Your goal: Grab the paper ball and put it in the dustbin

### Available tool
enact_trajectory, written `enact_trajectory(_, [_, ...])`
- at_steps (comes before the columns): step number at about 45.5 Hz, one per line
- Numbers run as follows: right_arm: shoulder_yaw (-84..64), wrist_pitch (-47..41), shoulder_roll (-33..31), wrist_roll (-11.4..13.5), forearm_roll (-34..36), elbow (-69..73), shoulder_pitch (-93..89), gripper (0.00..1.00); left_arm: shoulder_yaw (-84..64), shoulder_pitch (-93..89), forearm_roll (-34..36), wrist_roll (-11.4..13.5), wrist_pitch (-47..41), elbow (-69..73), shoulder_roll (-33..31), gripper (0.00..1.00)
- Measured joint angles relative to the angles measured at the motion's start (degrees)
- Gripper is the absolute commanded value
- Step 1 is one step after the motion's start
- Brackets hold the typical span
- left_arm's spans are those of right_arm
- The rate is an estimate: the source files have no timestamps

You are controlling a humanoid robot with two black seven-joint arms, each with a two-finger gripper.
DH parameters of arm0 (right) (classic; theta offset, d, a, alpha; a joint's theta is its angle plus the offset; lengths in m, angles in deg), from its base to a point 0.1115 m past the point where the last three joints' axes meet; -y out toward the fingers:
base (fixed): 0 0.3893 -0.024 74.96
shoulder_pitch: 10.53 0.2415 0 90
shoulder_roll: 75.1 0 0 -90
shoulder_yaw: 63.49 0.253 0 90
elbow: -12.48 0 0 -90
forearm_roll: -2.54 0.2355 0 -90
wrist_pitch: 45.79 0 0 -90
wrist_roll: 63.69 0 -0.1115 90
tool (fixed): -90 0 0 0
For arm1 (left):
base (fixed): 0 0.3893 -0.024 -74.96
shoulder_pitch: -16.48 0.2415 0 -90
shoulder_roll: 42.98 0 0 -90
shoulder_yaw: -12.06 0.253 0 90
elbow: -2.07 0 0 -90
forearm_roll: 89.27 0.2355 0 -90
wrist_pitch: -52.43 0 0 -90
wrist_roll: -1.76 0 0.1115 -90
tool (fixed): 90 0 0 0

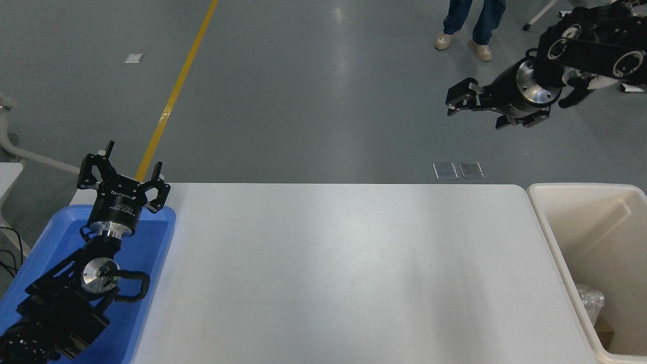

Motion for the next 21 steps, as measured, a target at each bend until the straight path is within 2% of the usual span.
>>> enact_trajectory(21, [-3.9,-5.3,0.3,0.0,0.7,12.0,8.5,1.00,0.0,0.0,0.0,0.0,-0.1,0.0,0.0,0.99])
